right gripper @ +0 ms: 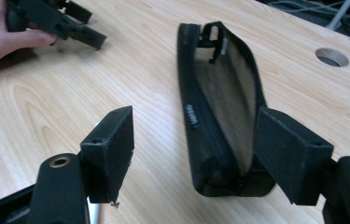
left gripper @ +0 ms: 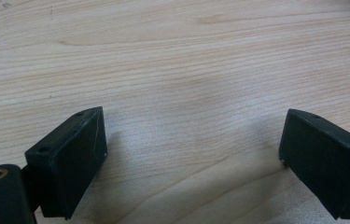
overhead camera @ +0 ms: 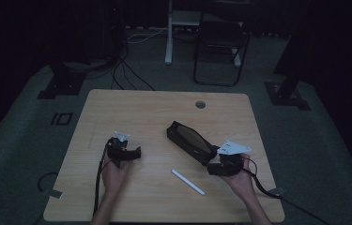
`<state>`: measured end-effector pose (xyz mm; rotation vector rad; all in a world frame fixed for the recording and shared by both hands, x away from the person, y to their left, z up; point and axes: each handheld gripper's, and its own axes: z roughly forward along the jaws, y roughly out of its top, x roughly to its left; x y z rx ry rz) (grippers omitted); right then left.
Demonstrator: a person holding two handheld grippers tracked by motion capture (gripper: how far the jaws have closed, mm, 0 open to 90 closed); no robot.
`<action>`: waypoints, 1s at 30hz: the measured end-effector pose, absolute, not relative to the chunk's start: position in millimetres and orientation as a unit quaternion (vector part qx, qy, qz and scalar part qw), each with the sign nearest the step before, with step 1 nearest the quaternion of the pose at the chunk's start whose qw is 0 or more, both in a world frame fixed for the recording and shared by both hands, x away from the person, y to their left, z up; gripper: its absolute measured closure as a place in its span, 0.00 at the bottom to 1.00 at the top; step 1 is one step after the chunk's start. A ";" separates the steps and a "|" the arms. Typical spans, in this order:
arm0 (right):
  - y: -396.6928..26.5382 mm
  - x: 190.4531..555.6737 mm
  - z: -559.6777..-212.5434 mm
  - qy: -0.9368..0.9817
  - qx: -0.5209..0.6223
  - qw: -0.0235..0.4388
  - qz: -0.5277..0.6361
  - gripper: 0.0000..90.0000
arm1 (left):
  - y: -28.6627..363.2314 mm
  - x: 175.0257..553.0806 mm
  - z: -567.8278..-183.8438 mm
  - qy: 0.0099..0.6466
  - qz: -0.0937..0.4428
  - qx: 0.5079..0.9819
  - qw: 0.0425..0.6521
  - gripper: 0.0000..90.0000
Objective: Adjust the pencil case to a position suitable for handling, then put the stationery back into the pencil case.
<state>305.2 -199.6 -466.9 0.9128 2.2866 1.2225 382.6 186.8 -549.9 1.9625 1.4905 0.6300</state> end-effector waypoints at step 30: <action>-182.5 290.7 -479.0 0.837 0.284 0.175 0.434 0.39 | 186.5 382.1 -549.8 0.560 0.236 0.738 0.295 0.09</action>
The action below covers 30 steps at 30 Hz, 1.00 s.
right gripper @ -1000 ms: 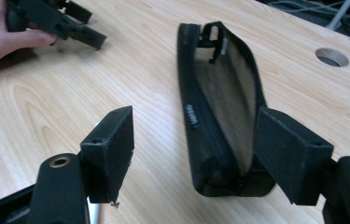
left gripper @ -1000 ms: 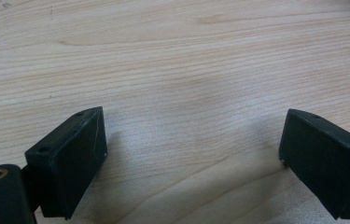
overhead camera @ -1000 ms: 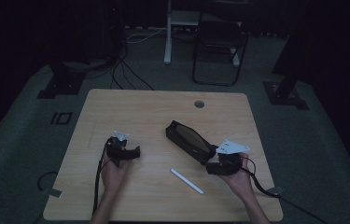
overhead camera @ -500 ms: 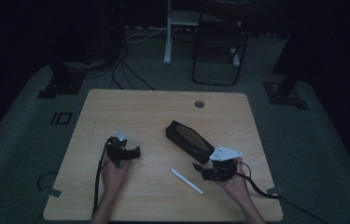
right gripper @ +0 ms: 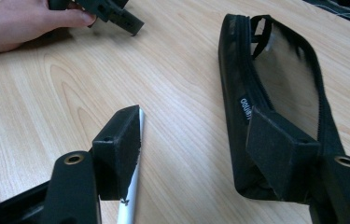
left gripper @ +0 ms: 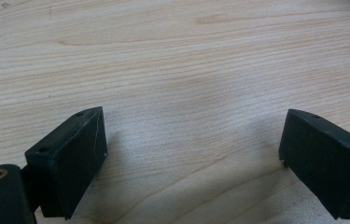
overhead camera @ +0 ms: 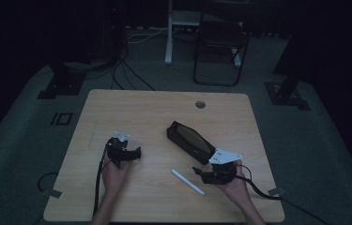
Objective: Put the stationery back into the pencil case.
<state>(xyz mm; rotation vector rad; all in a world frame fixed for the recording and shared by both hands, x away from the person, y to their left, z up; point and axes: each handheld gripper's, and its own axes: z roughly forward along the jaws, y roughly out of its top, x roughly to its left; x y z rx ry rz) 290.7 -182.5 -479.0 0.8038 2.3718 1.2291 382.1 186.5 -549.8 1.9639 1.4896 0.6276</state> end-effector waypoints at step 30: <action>-165.9 279.1 -500.8 0.859 0.258 0.151 0.416 0.47 | 186.4 381.8 -549.7 0.560 0.236 0.738 0.294 0.09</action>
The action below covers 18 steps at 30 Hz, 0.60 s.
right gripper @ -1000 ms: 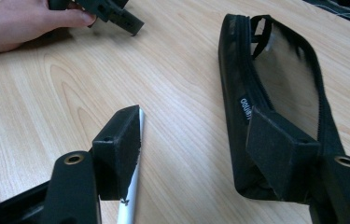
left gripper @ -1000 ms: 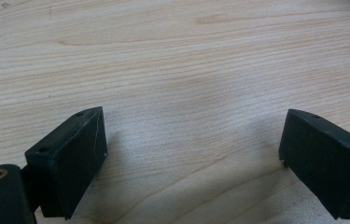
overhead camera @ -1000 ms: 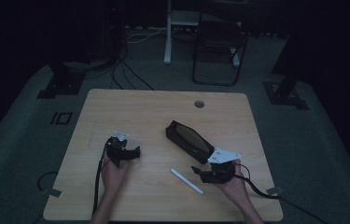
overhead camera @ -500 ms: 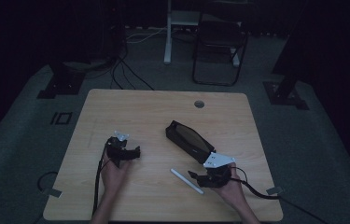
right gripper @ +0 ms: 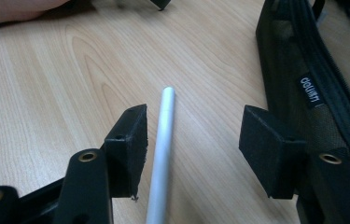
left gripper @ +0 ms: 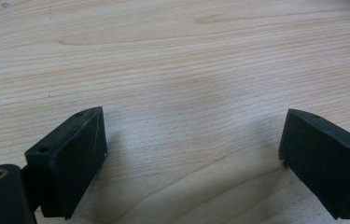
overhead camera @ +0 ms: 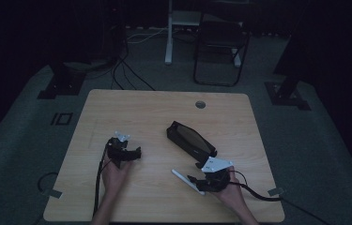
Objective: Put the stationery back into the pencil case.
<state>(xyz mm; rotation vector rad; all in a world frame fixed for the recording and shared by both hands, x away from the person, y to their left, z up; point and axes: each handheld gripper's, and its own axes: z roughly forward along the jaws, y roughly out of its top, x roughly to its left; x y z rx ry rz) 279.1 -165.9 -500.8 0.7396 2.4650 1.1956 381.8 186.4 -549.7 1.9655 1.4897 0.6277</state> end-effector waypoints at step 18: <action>-165.0 276.5 -513.8 0.865 0.259 0.141 0.406 0.49 | 186.4 381.8 -549.8 0.559 0.236 0.738 0.294 0.09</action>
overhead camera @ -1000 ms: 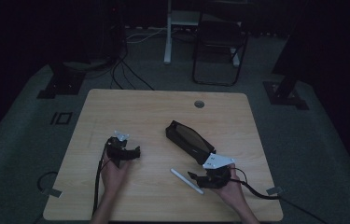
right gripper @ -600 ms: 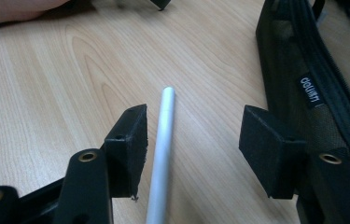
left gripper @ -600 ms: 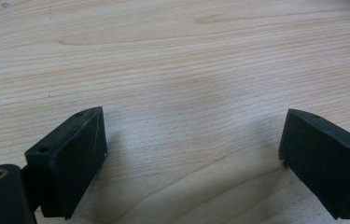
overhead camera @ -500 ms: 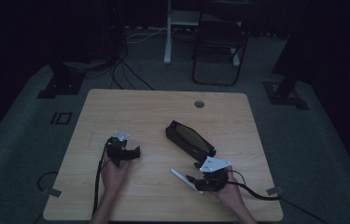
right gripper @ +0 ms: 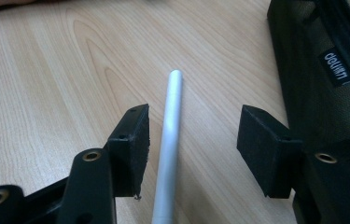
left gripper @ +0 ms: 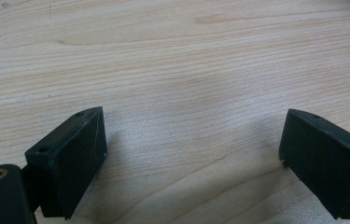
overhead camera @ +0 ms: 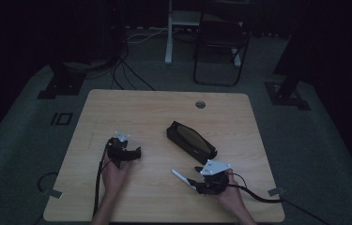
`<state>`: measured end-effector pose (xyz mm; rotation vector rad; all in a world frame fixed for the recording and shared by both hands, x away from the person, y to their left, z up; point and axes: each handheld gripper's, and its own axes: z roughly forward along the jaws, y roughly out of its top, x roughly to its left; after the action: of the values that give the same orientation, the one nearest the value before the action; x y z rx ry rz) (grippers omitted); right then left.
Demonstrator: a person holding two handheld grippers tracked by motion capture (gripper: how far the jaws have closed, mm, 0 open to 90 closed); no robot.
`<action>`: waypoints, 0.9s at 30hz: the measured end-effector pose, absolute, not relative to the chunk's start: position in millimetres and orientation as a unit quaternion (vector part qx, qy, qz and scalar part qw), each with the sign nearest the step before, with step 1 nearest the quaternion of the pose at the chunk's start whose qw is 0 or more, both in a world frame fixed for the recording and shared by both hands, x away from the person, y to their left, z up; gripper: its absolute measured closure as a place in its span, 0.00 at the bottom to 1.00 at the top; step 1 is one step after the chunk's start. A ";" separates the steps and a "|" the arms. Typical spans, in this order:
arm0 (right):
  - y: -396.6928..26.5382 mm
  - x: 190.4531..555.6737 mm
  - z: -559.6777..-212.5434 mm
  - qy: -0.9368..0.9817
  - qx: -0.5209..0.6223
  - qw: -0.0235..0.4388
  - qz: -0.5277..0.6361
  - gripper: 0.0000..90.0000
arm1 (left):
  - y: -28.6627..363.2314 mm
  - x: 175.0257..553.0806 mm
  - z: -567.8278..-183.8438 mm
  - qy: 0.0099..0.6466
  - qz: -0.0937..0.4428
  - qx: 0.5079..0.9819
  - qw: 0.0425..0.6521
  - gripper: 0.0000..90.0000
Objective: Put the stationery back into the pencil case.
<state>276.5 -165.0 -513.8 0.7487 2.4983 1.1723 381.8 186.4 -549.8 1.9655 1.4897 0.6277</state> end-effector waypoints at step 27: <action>-150.2 280.4 -537.2 0.883 0.251 0.122 0.377 0.60 | 186.4 381.9 -549.8 0.560 0.236 0.738 0.294 0.09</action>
<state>280.4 -150.2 -537.2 0.7342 2.5789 1.0993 381.9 186.4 -549.8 1.9648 1.4897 0.6278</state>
